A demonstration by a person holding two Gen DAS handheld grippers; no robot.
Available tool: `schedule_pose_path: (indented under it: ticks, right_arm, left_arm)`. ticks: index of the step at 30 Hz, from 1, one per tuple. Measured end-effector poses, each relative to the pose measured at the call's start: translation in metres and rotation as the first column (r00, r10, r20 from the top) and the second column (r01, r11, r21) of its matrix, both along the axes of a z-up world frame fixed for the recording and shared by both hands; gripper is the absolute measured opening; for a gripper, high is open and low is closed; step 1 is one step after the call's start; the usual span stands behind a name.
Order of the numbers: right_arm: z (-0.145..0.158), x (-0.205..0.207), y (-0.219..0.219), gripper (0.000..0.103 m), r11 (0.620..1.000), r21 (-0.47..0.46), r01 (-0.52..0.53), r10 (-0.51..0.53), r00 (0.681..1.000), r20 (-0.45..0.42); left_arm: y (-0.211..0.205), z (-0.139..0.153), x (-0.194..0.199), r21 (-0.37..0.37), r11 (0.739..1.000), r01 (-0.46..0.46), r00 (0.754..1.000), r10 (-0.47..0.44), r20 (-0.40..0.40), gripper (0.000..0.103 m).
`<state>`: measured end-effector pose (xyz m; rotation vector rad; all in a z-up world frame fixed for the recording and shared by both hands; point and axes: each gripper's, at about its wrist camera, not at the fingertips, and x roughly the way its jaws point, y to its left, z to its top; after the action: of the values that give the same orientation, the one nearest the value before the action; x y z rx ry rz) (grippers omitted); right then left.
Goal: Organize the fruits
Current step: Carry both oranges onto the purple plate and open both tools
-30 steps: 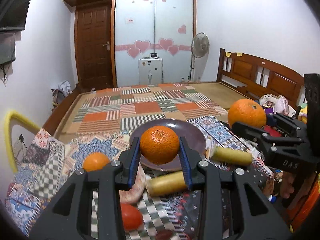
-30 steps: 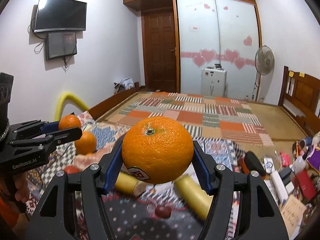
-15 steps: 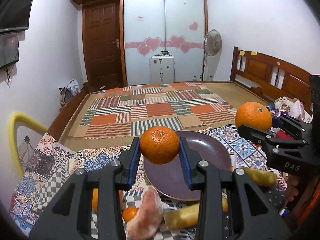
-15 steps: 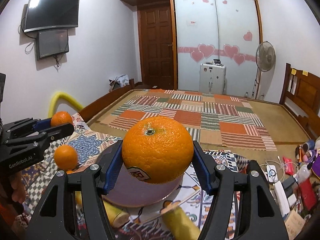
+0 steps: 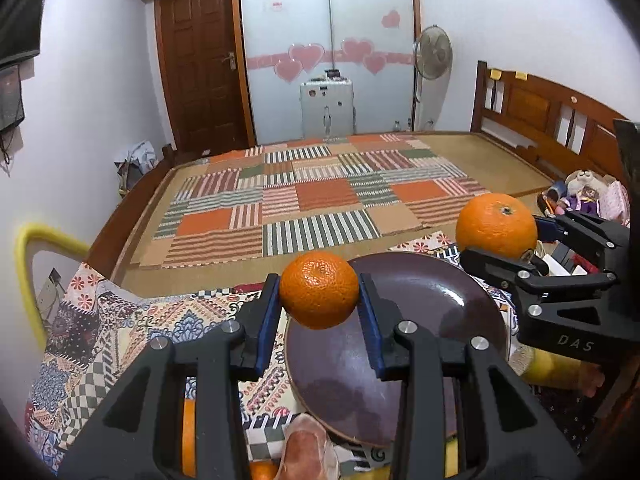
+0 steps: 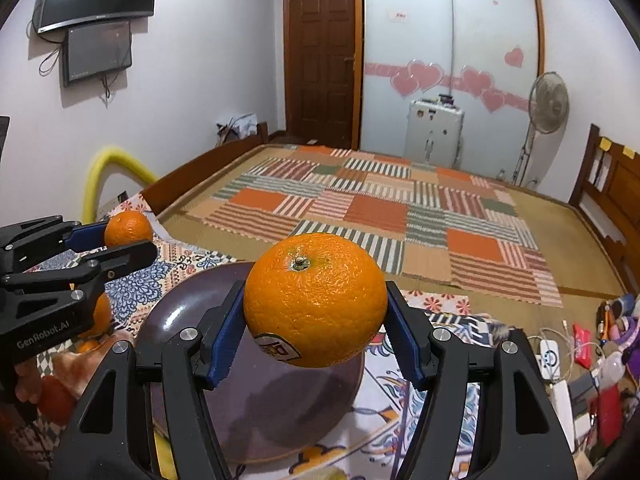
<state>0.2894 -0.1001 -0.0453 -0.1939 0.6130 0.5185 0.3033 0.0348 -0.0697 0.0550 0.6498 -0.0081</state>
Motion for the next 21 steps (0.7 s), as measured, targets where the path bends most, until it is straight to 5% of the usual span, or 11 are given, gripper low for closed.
schedule_pose_path:
  ticks: [21]
  right_arm:
    - [-0.027, 0.041, 0.024, 0.062, 0.990, -0.114, -0.087, 0.058, 0.970, -0.238]
  left_arm:
    - [0.006, -0.044, 0.072, -0.066, 0.998, 0.003, 0.950, -0.023, -0.310, 0.037]
